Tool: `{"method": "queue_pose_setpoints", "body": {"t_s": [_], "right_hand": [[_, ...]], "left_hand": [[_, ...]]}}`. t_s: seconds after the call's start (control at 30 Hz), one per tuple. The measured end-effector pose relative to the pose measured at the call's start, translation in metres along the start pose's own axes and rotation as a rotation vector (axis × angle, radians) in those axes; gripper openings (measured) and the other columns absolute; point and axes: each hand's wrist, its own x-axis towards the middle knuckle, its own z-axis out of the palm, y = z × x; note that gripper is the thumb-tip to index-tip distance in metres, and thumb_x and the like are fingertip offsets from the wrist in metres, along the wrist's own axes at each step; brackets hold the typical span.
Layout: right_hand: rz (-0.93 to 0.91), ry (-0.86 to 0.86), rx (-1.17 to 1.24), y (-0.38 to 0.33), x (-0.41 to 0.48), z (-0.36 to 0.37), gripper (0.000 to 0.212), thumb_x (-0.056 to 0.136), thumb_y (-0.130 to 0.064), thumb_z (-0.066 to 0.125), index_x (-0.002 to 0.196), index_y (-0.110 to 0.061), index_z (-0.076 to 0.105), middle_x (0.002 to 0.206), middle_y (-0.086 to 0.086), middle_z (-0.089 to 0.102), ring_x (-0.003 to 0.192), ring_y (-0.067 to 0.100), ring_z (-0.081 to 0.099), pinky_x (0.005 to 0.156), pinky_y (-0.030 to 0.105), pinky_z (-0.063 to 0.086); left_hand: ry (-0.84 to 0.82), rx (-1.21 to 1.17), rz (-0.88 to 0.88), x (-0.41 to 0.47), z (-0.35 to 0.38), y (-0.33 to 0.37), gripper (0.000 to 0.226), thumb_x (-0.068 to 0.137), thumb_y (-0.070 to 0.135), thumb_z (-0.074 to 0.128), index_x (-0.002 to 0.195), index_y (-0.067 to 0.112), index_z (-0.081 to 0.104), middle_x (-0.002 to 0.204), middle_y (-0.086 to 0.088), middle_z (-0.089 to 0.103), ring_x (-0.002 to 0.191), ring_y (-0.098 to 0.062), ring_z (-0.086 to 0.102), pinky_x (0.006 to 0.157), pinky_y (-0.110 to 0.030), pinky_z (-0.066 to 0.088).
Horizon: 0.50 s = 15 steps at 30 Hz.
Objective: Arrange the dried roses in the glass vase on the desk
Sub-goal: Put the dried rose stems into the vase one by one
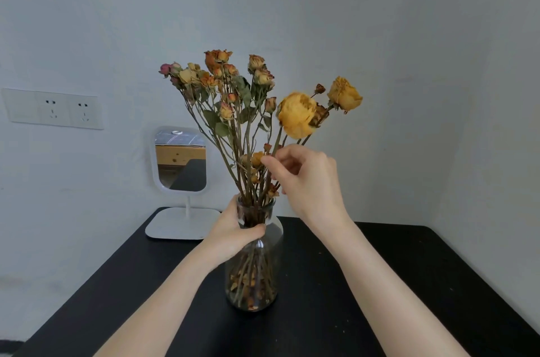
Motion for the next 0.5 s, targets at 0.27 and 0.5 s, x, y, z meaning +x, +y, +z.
{"method": "queue_pose_setpoints", "body": {"t_s": [0.27,0.5], "right_hand": [[0.060,-0.052,-0.037,0.013,-0.003,0.007,0.017,0.083,-0.034,0.066,0.093,-0.020,0.068,0.055,-0.015,0.049,0.050,-0.006,0.051,0.048,0.004,0.037],[0.056,0.030,0.002,0.010,0.003,0.008,0.013,0.084,-0.031,0.065,0.081,-0.019,0.070,0.062,-0.017,0.055,0.057,-0.001,0.054,0.052,0.008,0.043]], "left_hand": [[-0.020,-0.020,-0.007,0.000,-0.001,0.002,0.059,0.078,0.017,0.069,0.125,0.032,0.035,0.126,0.007,0.051,0.118,-0.011,0.046,0.099,-0.029,0.037],[-0.023,-0.010,-0.012,0.000,-0.001,-0.001,0.054,0.079,0.019,0.068,0.115,0.041,0.034,0.115,0.016,0.051,0.112,-0.007,0.048,0.093,-0.023,0.039]]}}
